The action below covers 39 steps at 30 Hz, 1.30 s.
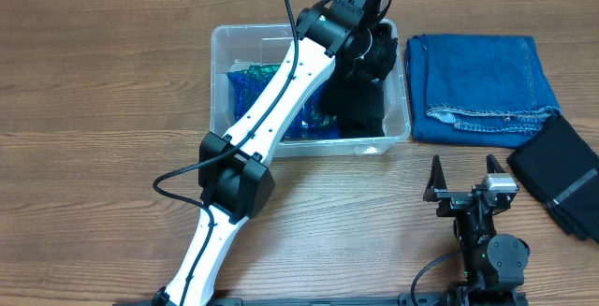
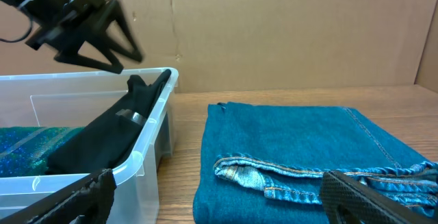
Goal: Pack container
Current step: 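Place the second black garment into the bin with the left gripper, then raise the left arm clear and reach the right gripper toward the black garment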
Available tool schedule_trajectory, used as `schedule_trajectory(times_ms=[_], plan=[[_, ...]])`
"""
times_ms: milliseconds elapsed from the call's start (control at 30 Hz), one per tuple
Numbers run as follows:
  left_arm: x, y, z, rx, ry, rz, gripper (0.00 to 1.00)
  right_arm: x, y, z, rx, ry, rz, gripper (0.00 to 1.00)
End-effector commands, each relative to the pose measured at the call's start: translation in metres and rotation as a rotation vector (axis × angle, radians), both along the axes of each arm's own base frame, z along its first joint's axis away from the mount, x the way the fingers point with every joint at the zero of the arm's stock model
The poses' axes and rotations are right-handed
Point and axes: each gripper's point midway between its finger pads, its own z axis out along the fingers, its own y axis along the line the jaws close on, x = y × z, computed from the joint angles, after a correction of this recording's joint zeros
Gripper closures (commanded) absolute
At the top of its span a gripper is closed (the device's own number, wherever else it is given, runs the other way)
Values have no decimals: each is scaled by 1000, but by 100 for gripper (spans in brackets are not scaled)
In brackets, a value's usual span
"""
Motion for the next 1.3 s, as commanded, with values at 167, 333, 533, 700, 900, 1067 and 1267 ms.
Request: schedule_trajectory(times_ms=[167, 333, 533, 700, 900, 1067, 1267], plan=[[12, 17, -19, 192, -146, -149, 96, 0, -2, -2, -3, -4, -11, 0], [16, 14, -51, 197, -143, -156, 96, 0, -2, -2, -3, -4, -11, 0], [11, 19, -96, 245, -119, -174, 96, 0, -2, -2, -3, -4, -11, 0], [18, 24, -52, 222, -156, -159, 96, 0, -2, -2, -3, -4, -11, 0], [15, 53, 73, 273, -317, -115, 90, 0, -2, -2, -3, -4, -11, 0], [16, 141, 130, 311, -318, 58, 68, 0, -2, -2, -3, -4, -11, 0], [17, 311, 115, 385, -86, 366, 41, 0, -2, -2, -3, -4, -11, 0]])
